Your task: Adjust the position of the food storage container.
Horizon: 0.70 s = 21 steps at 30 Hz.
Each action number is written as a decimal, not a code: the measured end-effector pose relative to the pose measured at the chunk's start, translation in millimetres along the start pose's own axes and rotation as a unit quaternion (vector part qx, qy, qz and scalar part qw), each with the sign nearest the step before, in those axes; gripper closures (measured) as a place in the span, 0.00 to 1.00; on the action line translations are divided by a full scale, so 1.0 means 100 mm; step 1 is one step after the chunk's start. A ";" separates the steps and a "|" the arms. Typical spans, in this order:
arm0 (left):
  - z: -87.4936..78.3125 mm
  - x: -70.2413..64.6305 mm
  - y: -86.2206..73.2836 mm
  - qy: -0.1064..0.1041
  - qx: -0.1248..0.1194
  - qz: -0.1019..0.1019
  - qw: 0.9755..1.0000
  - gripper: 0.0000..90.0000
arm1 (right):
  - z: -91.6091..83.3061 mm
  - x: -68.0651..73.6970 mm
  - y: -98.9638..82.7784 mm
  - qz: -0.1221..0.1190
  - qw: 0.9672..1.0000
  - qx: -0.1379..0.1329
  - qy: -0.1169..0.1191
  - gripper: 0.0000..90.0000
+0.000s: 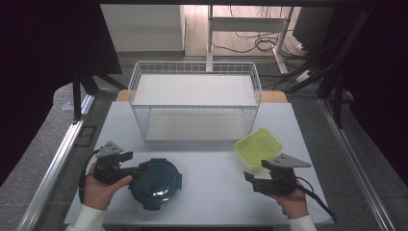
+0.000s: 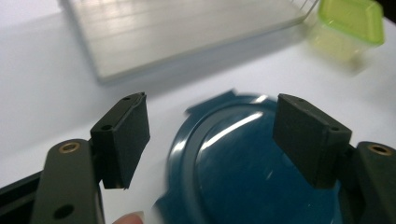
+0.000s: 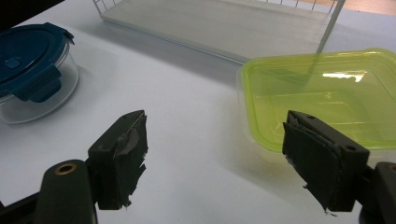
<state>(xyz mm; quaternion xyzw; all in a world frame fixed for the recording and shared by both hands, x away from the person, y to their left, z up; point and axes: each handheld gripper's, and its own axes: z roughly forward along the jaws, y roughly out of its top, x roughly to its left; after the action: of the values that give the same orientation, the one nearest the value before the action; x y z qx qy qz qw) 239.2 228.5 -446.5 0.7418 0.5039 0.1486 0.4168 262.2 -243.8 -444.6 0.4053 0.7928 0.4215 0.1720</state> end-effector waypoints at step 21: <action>-0.07 0.40 -0.51 0.066 0.121 -0.040 0.990 0.71 | 0.05 0.01 -0.02 -0.004 1.000 0.017 -0.012 0.24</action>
<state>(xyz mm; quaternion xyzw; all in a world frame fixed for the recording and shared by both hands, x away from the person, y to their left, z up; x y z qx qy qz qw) 220.9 274.2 -489.4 0.7545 0.5742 0.1185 0.2949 263.4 -241.2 -449.0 0.4103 0.7993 0.4020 0.1764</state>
